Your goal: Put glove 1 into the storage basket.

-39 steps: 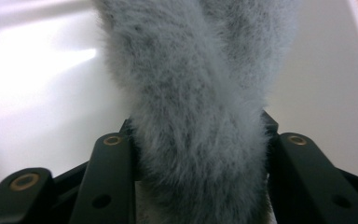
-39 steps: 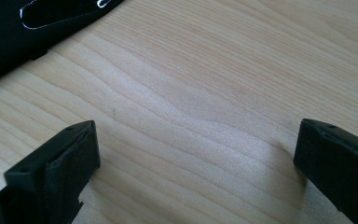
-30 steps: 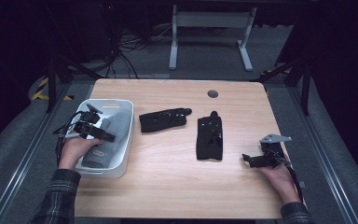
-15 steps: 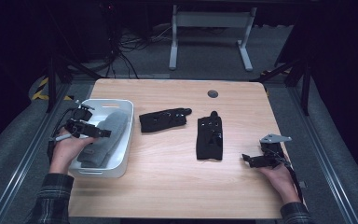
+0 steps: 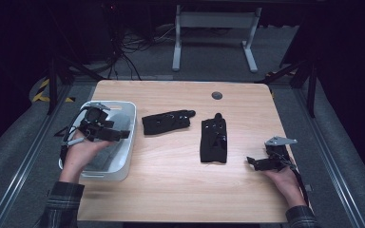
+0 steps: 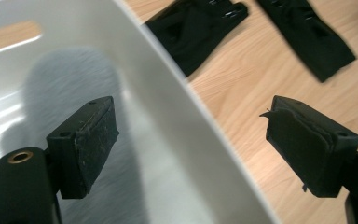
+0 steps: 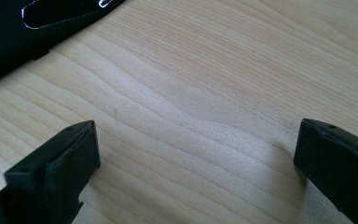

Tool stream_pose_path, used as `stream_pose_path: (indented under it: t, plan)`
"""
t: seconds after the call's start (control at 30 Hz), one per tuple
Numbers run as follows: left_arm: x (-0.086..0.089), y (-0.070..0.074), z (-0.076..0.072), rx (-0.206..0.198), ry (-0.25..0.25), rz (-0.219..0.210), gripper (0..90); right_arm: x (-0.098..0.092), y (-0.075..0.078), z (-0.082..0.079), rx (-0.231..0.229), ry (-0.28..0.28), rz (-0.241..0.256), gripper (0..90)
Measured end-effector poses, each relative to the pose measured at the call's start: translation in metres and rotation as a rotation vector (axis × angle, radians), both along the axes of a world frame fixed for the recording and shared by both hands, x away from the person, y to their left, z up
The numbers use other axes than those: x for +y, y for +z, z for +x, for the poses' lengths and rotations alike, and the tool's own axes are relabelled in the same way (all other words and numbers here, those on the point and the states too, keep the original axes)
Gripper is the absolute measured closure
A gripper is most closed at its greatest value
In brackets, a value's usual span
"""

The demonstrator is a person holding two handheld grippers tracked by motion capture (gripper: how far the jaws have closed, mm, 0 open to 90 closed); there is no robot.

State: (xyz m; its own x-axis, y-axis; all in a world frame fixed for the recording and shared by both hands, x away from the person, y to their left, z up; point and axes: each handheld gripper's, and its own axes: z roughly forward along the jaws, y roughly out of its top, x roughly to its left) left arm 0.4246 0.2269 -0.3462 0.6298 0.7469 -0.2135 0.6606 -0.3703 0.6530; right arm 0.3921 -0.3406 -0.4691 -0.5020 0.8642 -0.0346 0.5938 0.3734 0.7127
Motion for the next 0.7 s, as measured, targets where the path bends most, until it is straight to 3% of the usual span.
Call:
stream_pose_path:
  t: [0.17, 0.43, 0.6, 0.7]
  plan:
    - [-0.031, -0.002, -0.008, -0.044, -0.075, -0.047, 17.0, 0.0, 0.0, 0.0, 0.0, 0.0, 0.0, 0.4]
    - [-0.071, -0.012, -0.017, -0.105, -0.134, -0.059, 17.0, 0.0, 0.0, 0.0, 0.0, 0.001, 0.0, 0.4]
    - [-0.095, -0.026, -0.022, -0.109, -0.167, -0.048, 17.1, 0.001, 0.0, -0.001, 0.0, 0.001, 0.001, 0.4]
    - [-0.108, -0.038, -0.026, -0.115, -0.178, -0.019, 17.1, 0.001, 0.0, -0.001, -0.001, -0.003, -0.001, 0.5]
